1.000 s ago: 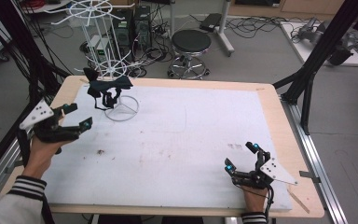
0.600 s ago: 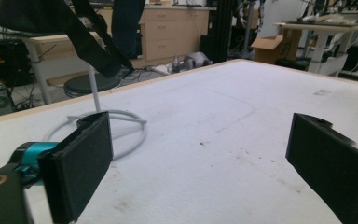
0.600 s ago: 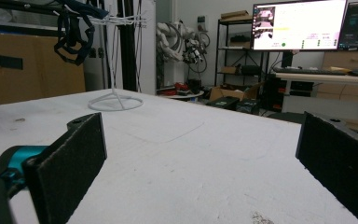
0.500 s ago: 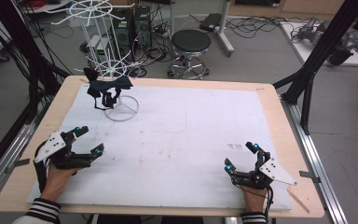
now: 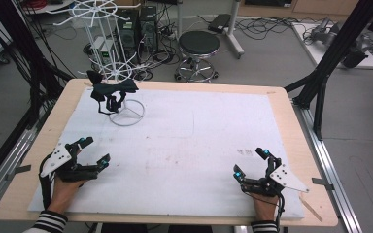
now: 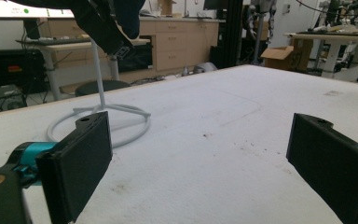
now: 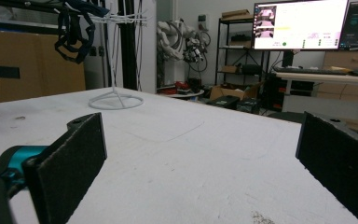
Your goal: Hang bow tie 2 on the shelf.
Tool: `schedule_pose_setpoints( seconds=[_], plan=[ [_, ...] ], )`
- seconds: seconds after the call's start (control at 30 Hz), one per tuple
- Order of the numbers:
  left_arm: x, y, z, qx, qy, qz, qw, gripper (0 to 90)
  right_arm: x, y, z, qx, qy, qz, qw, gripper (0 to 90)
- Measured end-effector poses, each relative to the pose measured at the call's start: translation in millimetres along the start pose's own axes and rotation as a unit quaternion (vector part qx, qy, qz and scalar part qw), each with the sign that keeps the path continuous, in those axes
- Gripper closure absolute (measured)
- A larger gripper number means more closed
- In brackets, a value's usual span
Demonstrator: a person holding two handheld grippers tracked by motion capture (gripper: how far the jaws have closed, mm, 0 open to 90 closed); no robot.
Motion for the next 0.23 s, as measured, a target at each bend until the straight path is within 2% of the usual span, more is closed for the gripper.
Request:
schedule_pose_setpoints(
  seconds=[0.23],
  plan=[
    [0.6,-1.1,3.3,0.009,-0.011,-0.007,0.9999,7.7,0.0,0.1,-0.3,-0.001,0.000,-0.001,1.0000,0.9]
  ],
)
Point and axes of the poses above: each handheld gripper's, and its own axes: y roughly forward along the jaws, x roughly out of its top, z roughly to its left, the point moved 9 cm from there along y, roughly forward along the jaws, and after that the axes turned 14 degrees about x, right-handed, at the moved point
